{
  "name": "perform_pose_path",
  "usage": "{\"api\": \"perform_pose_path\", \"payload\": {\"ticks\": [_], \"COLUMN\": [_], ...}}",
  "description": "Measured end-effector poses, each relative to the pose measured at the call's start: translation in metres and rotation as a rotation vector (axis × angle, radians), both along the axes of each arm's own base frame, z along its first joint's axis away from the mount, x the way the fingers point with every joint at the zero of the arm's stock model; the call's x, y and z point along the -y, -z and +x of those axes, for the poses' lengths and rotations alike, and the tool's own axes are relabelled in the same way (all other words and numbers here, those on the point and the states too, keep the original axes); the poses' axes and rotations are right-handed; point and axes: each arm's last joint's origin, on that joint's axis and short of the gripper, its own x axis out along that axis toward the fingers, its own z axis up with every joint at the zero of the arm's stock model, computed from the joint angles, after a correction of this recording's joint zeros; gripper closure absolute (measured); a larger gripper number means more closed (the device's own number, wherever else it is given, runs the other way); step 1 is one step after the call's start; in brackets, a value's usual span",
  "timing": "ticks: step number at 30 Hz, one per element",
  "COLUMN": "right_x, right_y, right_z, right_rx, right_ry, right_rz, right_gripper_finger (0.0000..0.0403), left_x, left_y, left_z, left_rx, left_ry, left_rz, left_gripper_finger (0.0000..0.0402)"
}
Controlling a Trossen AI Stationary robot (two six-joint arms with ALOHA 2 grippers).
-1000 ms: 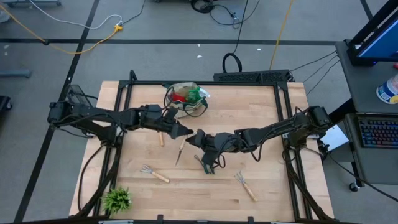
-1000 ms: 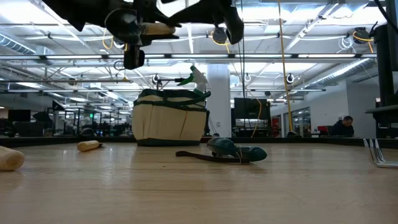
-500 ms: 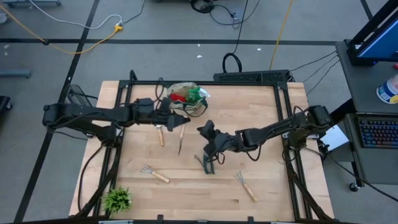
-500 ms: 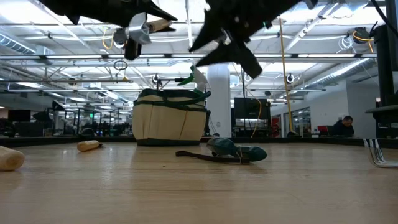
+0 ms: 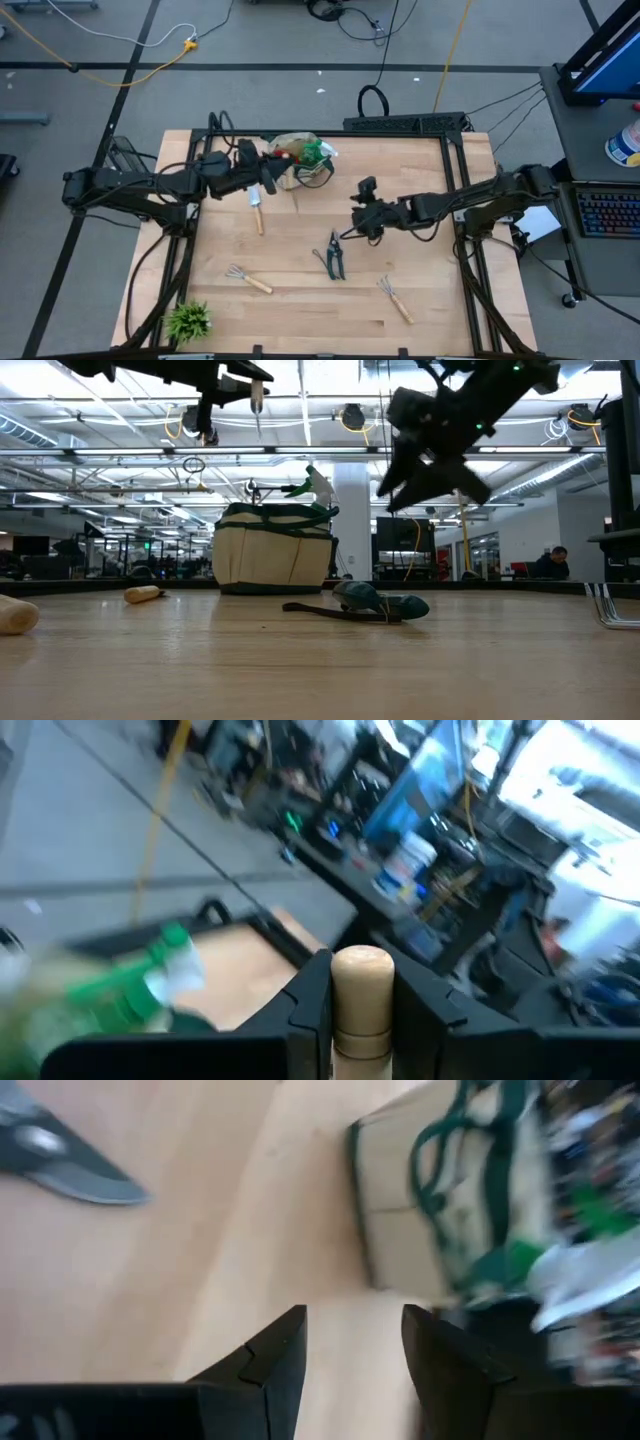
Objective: Pick & Place Garden tools in Gardening bag
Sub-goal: Put the right trowel into the gardening bag
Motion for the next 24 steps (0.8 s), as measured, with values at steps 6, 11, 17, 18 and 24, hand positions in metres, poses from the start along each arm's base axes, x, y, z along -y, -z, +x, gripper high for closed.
{"api": "perform_pose_path", "payload": {"ticks": [6,11,17,18,24], "right_x": [0.013,0.025,0.034,0.034,0.034], "right_y": [-0.002,-0.004,-0.004,-0.003,0.002], "right_z": [-0.026,-0.042,-0.056,-0.058,-0.068], "right_rx": [-0.036,-0.060,-0.087,-0.098,-0.177], "right_ry": [0.103,0.197,0.269,0.276,0.315], "right_rz": [0.326,0.511,0.719,0.741,0.791], "right_gripper_finger": [0.0248,0.0248,0.0248,0.0248,0.0248], "left_x": [-0.010,-0.020,-0.035,-0.037,-0.049], "left_y": [-0.009,-0.014,-0.014,-0.014,-0.014], "left_z": [-0.003,-0.006,-0.009,-0.009,-0.010], "left_rx": [0.039,0.051,0.029,0.029,0.010], "left_ry": [-0.105,-0.185,-0.266,-0.277,-0.334], "left_rz": [0.117,0.190,0.245,0.254,0.300], "left_gripper_finger": [0.0333,0.0333,0.0333,0.0333,0.0333]}}
